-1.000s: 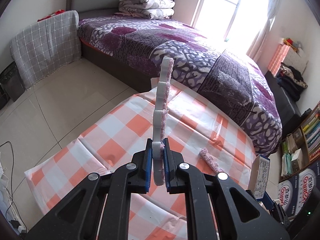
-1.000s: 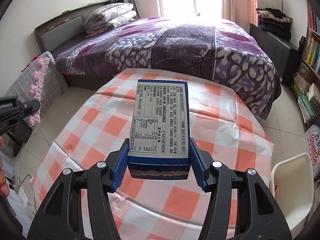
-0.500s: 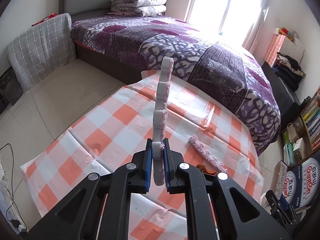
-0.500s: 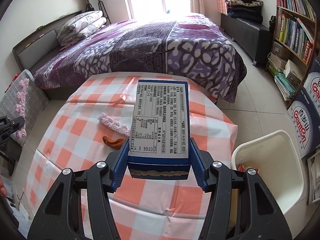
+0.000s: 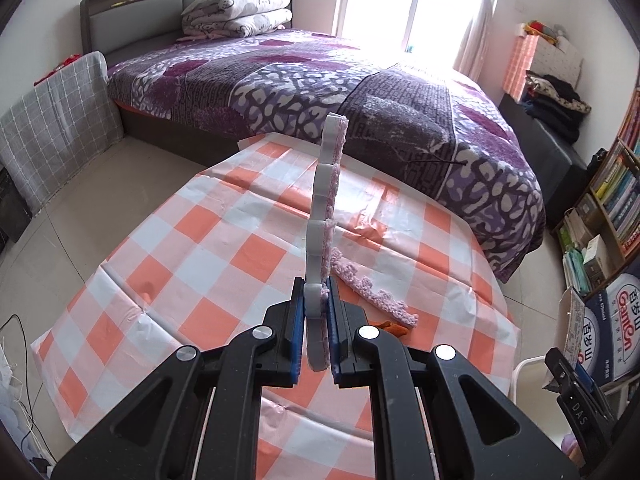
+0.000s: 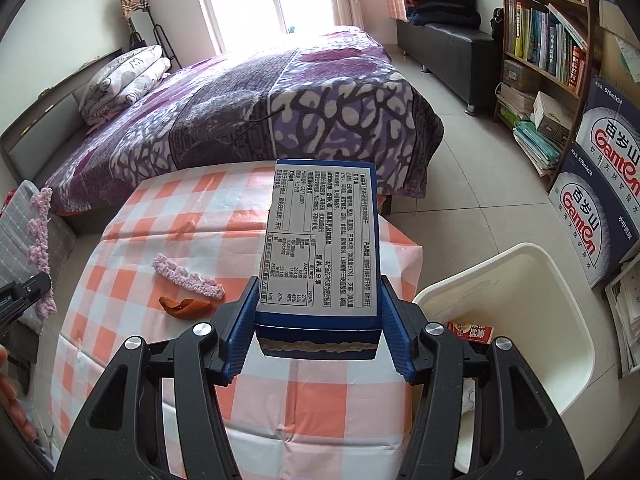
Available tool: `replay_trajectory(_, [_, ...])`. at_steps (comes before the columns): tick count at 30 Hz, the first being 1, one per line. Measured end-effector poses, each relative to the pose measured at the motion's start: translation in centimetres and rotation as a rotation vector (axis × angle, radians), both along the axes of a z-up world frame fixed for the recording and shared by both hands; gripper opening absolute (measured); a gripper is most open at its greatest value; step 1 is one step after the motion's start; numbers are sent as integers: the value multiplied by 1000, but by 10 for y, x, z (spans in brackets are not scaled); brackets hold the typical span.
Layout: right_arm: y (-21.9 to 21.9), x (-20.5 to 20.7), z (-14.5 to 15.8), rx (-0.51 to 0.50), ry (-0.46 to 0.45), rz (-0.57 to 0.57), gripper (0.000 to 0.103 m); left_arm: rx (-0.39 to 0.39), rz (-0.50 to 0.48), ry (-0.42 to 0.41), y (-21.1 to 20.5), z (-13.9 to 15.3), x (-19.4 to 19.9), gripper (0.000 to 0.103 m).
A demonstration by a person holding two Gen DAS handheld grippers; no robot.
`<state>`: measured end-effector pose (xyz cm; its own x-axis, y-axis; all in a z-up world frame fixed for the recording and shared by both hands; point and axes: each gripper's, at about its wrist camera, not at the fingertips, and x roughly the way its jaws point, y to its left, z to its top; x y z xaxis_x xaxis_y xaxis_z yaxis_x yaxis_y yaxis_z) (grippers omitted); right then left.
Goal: Collect trash
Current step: 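Lift the foam strip with the left gripper while the right gripper carries the box to the bin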
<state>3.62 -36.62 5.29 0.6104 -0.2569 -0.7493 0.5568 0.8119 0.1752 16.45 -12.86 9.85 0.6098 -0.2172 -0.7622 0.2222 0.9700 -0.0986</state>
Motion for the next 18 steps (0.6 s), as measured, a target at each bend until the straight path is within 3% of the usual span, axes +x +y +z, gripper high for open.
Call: replay_trajectory(18, [-55, -40, 4, 39, 4, -149, 54, 6, -139, -8, -77, -1, -40, 11])
